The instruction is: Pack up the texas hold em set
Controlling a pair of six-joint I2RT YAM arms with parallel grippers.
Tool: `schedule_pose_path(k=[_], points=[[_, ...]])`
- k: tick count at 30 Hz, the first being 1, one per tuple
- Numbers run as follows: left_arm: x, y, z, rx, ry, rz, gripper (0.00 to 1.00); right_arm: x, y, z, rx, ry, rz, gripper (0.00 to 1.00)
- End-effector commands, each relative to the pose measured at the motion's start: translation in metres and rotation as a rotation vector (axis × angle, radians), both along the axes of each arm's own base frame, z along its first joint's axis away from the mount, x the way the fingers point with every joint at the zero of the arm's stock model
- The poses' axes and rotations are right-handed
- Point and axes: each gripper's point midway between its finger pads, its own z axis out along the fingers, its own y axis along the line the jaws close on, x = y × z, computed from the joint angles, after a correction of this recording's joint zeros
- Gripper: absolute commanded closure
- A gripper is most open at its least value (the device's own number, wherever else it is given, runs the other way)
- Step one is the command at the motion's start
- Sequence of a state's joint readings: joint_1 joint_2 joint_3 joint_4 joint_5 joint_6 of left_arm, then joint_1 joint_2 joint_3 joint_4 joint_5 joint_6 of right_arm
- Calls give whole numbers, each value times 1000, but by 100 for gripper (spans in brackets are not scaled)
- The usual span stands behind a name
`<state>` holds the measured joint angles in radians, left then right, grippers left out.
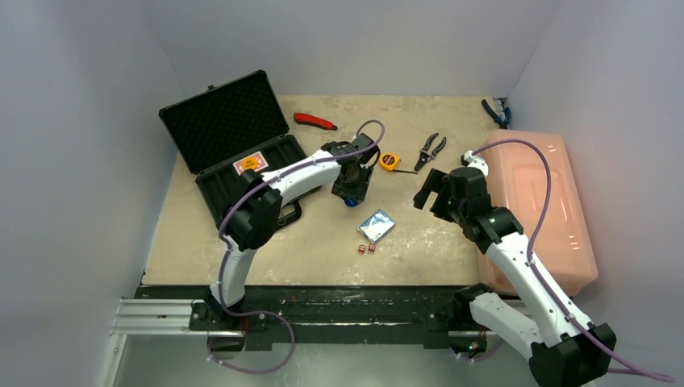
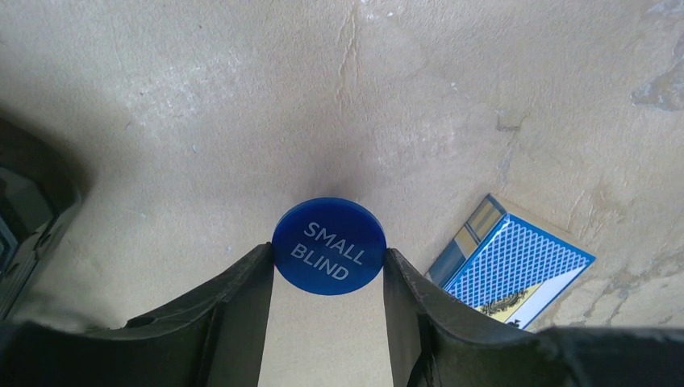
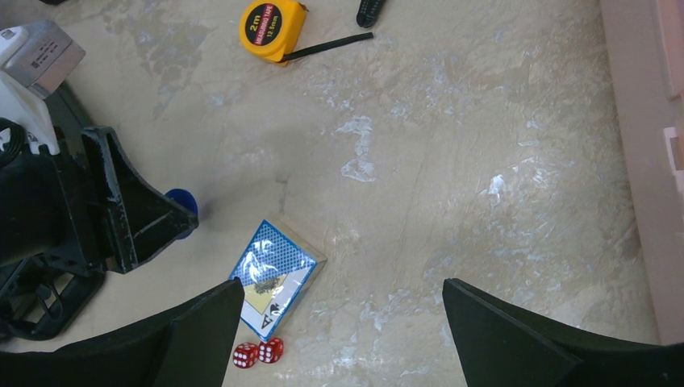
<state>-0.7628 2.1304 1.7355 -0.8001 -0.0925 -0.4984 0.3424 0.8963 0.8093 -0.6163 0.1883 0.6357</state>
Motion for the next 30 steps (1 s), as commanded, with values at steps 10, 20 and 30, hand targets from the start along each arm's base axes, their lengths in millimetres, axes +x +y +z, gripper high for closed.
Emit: schedule_pose_path(k=[10, 20, 30], points=[[-5, 19, 60, -26, -116, 46, 64, 3, 1, 1, -1, -17, 2, 1], [-6, 46, 86, 4, -191, 90, 64, 3, 1, 1, -2, -15, 2, 1], [-3, 87, 98, 41, -229, 164, 65, 3, 0, 2, -2, -19, -2, 1]])
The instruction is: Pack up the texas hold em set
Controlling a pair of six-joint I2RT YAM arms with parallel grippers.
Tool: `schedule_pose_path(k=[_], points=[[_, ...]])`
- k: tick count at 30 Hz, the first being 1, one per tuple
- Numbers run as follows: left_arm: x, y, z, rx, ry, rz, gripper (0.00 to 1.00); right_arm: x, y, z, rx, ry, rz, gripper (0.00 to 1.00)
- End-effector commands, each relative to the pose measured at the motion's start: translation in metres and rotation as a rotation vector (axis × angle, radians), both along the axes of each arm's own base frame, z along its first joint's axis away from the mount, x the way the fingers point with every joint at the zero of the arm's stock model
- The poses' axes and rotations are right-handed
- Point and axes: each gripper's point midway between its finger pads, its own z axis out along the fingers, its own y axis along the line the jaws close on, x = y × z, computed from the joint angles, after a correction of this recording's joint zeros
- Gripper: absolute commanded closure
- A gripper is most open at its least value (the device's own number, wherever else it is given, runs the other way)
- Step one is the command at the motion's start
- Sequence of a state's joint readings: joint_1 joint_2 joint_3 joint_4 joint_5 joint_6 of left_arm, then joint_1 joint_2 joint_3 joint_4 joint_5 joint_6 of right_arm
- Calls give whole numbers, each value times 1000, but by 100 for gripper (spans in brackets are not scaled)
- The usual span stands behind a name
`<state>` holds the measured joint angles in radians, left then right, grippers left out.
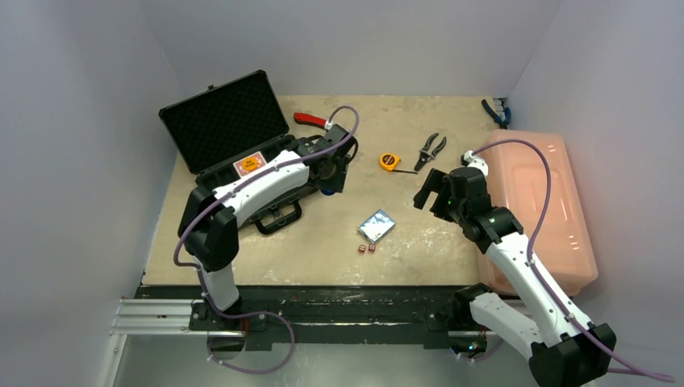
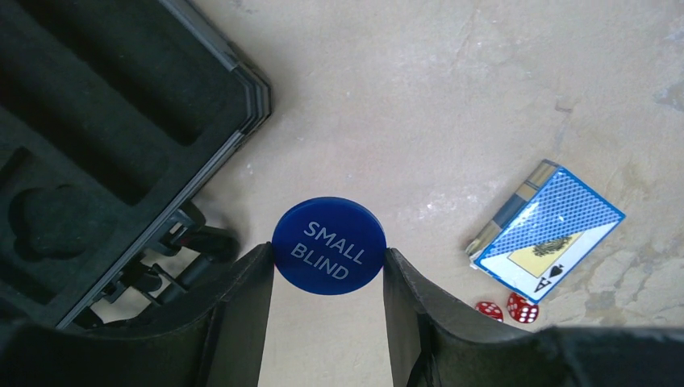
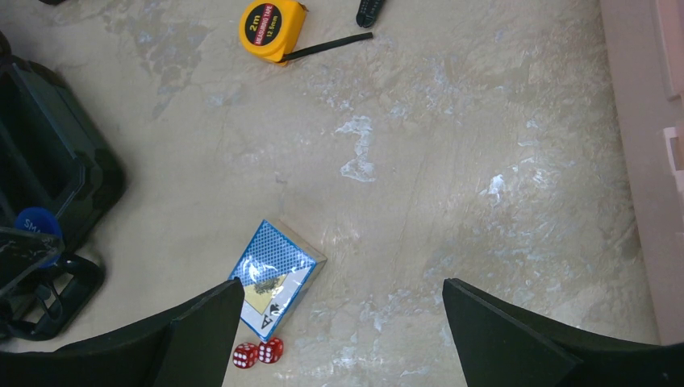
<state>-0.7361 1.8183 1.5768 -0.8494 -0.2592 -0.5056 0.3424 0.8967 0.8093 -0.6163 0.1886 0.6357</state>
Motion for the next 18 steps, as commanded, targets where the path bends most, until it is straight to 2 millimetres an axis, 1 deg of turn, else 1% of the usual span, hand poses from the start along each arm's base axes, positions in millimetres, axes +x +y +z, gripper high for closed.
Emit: schedule_pose_path(k=[1, 12, 18], points=[[5, 30, 20, -2, -55, 76, 65, 3, 1, 3, -2, -20, -1, 1], [11, 99, 28, -21, -72, 221, 66, 3, 0, 2, -3, -19, -6, 1], [17, 128, 25, -13, -74, 278, 66, 3, 0, 3, -2, -24, -6, 1]])
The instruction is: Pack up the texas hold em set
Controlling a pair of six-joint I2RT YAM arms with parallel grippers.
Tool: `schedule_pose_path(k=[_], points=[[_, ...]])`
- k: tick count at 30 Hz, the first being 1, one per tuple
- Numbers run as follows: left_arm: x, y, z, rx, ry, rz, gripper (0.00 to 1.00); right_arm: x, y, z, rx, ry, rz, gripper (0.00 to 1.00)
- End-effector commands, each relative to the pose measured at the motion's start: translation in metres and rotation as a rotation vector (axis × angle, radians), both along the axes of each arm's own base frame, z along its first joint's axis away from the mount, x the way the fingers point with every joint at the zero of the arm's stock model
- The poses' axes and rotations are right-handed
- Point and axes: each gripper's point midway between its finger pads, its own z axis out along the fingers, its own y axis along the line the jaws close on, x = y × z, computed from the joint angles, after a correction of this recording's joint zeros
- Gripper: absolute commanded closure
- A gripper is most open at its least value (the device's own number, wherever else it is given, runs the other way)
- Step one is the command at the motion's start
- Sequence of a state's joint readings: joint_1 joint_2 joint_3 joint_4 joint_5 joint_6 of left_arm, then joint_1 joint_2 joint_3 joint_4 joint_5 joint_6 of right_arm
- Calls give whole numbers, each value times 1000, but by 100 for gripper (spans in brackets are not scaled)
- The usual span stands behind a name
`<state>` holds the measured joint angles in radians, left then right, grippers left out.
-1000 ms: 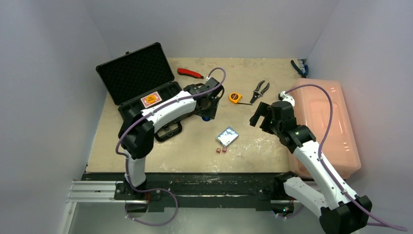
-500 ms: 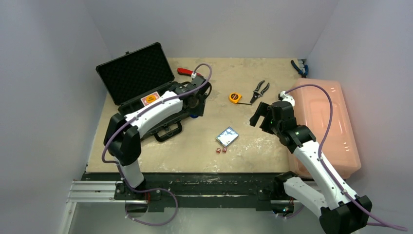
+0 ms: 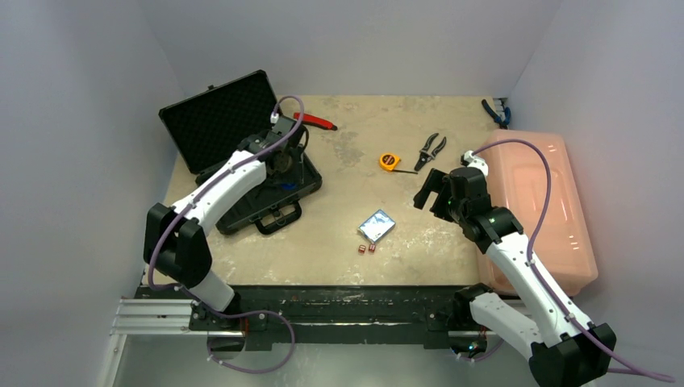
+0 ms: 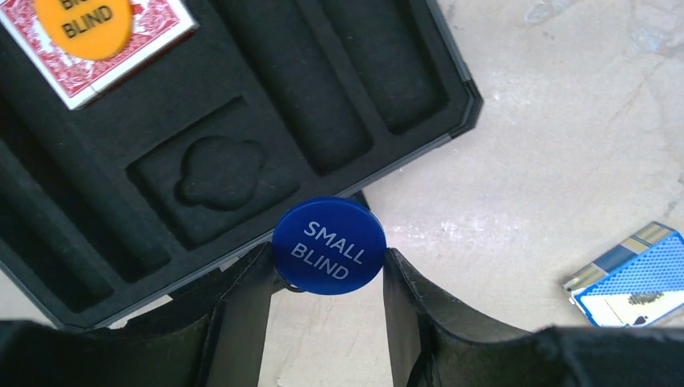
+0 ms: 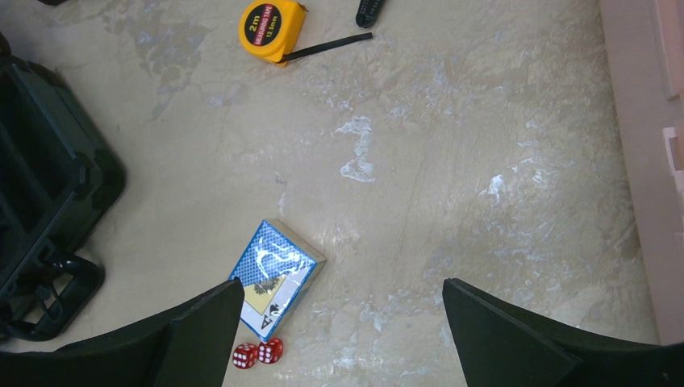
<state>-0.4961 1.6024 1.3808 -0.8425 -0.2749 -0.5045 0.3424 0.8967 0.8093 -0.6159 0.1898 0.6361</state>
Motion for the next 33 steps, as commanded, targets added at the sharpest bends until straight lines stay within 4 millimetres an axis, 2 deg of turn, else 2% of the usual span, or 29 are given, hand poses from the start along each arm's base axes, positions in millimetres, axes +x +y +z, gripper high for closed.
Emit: schedule_pose_path(k=[1, 11, 25, 33], points=[[9, 20, 8, -1, -41, 42, 66, 3, 0, 3, 0, -25, -4, 1], [20, 52, -14, 11, 5, 118, 67, 2, 1, 3, 3, -25, 2, 1], [22, 71, -57, 35, 91, 166, 68, 3, 1, 1, 1, -19, 2, 1], [23, 77, -71, 37, 113, 183, 68, 3, 1, -2, -5, -10, -1, 1]])
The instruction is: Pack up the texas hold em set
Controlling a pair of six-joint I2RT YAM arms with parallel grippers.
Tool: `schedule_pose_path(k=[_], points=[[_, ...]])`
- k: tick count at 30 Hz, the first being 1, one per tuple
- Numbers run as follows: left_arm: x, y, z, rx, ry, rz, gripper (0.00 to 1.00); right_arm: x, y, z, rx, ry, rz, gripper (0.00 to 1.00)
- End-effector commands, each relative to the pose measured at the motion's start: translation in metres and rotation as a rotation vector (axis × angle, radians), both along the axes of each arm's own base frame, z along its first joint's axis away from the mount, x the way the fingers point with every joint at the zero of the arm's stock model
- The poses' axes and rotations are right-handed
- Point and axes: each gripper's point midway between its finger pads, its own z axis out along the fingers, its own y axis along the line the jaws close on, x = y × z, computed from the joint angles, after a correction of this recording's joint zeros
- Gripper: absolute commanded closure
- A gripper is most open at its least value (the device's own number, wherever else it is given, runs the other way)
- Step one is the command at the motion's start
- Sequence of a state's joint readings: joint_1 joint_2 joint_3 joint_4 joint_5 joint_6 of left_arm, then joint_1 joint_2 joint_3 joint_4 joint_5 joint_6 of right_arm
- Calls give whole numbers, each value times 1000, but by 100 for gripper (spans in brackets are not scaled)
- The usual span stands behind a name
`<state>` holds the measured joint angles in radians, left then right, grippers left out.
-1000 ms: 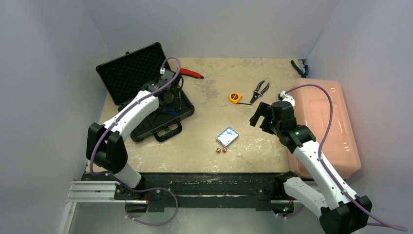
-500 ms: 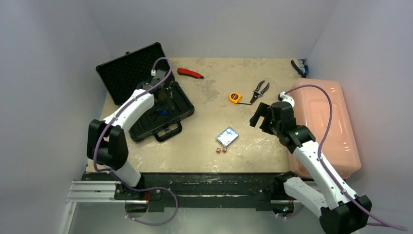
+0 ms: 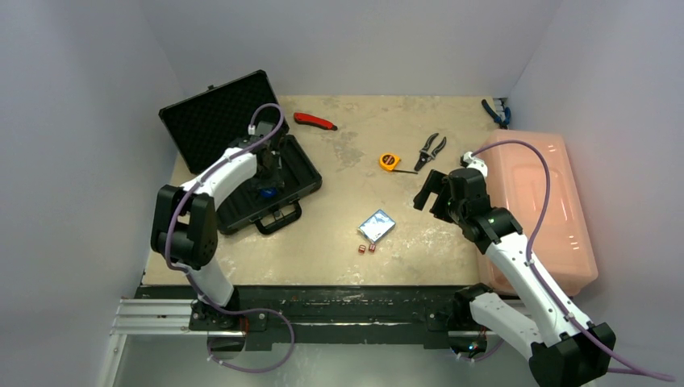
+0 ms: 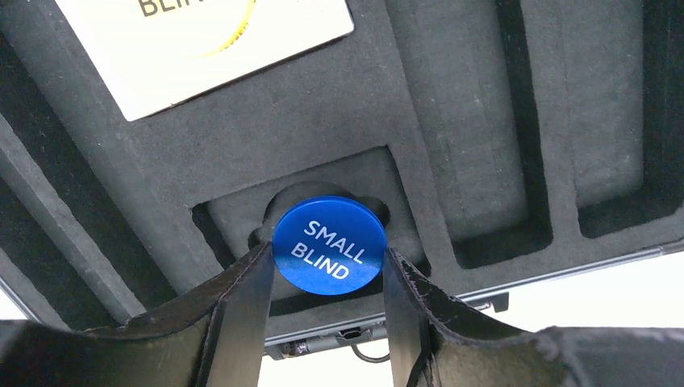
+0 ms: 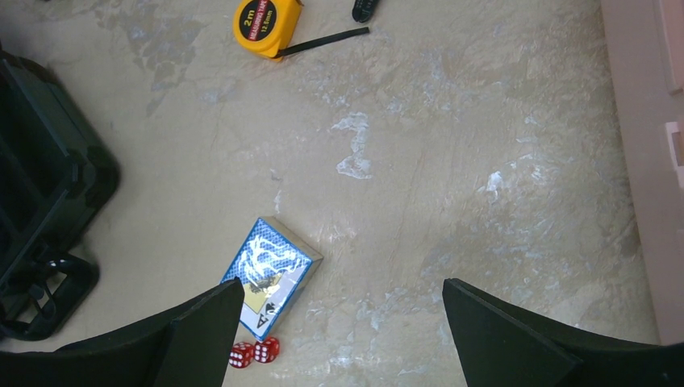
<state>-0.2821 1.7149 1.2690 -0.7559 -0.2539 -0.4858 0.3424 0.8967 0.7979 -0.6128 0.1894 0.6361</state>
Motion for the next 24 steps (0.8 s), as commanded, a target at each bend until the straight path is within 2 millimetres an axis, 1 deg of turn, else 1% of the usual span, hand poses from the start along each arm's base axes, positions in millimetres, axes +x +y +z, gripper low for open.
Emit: schedule_pose_path(k=[1, 9, 16, 24], points=[[9, 4, -3, -2, -21, -4, 69, 4, 1, 1, -3, -16, -2, 1], [8, 7, -12, 1, -1, 14, 69, 5, 0, 0, -9, -13, -5, 1], [6, 10, -17, -5, 11, 72, 69, 8, 1, -7, -16, -1, -2, 1], [5, 12, -23, -5, 17, 127, 70, 8, 2, -6, -15, 0, 5, 1]])
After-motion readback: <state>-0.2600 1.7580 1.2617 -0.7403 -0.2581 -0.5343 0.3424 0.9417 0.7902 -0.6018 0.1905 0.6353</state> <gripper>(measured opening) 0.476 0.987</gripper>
